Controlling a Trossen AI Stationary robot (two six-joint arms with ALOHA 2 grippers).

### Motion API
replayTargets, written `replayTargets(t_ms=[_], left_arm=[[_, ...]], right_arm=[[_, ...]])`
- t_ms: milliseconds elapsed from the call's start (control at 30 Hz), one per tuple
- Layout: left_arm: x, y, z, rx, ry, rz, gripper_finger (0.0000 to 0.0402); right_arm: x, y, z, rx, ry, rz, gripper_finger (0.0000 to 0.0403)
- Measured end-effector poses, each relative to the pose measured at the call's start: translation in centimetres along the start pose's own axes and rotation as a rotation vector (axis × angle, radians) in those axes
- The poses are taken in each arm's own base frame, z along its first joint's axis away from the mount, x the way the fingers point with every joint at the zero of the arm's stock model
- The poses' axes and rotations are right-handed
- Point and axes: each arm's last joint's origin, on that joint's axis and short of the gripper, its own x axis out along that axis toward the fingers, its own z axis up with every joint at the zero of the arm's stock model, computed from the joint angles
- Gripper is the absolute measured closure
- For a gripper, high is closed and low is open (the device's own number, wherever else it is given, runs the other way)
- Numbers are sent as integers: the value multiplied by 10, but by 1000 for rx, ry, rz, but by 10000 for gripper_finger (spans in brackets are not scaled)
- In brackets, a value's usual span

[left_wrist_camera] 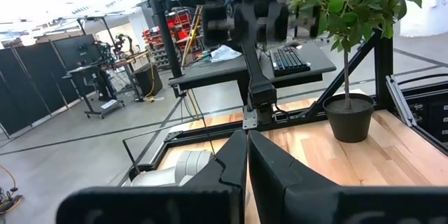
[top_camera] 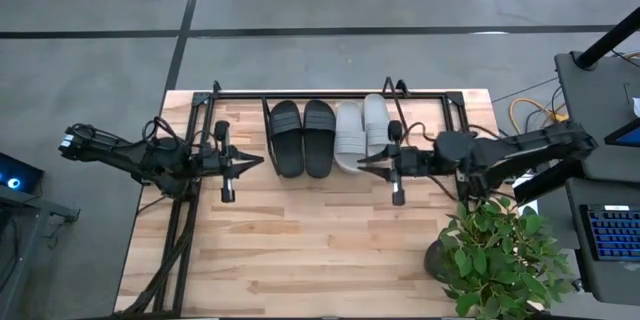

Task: Pick and place slides into the shelf
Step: Return to Home Position

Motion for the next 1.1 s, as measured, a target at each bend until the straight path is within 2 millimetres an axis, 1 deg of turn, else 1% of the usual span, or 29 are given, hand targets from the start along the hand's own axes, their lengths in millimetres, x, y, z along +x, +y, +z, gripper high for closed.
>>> replayTargets(t_ms=[133, 233, 333, 433, 633, 767, 833, 933, 1100], left_arm=[[0, 0, 0, -1, -2, 0, 402], [0, 0, 0, -1, -2, 0, 402], [0, 0, 0, 0, 2, -1, 402], [1, -1, -1, 1, 7, -2, 402], [2, -1, -2, 2, 11, -3, 402], [3, -2, -2, 0, 14, -4, 402], [3, -2, -2, 0, 15, -4, 402], [3, -2, -2, -1, 14, -4, 402], [3, -2, -2, 0, 15, -4, 402]], right_arm=[[13, -12, -32, 3, 19, -28, 355], [19, -21, -44, -4, 59, -69, 355], [20, -27, -53, 0, 78, -96, 355], [17, -26, -64, -5, 78, -100, 355], [6, -16, -99, -12, -18, -43, 356], [0, -13, -121, -3, 27, -36, 356], [-3, -12, -125, 0, 32, -35, 356], [-13, -13, -121, -2, -3, -43, 356], [-40, -14, -115, -7, -18, -49, 356]])
